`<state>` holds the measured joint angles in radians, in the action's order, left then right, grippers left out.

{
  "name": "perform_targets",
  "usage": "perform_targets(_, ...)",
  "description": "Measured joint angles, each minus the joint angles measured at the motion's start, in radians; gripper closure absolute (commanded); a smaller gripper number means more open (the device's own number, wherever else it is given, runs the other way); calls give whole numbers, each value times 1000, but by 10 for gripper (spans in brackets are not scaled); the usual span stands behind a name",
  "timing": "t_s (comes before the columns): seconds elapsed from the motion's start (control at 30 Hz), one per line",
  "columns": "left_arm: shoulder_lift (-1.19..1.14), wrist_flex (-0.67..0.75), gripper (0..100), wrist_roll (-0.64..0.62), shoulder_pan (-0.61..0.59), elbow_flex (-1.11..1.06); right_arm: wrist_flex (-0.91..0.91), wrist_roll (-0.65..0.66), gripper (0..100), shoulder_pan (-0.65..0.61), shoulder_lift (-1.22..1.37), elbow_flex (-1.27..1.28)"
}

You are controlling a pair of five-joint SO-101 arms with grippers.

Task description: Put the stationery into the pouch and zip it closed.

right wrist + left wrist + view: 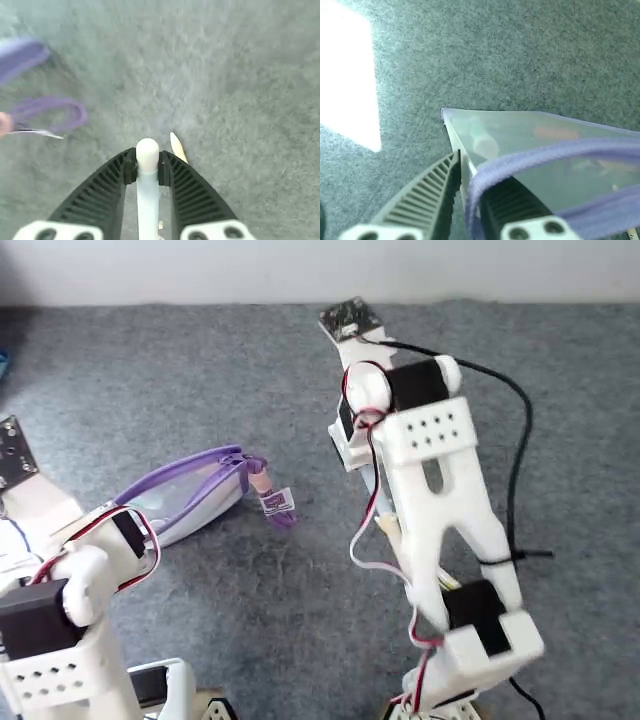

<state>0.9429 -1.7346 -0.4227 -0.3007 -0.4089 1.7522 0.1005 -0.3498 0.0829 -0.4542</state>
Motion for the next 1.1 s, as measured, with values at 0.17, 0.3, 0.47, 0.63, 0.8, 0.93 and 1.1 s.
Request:
perform_targets(0.17,0,0,987,0,0,0,2,-95,991,-29,-180,0)
perform_targets(0.3,0,0,987,0,0,0,2,-170,991,-78,-318,0)
perform_targets(0.47,0,0,987,0,0,0,-80,-258,991,-187,-497,-2)
perform_targets(0.63,0,0,987,0,0,0,-313,-267,991,-324,-603,-2)
perform_targets(0.8,0,0,987,0,0,0,-554,-269,991,-462,-614,-2)
perform_targets(0.93,0,0,987,0,0,0,-736,-270,991,-549,-614,20)
perform_targets(1.1,0,0,987,0,0,0,-910,-270,991,-568,-589,135)
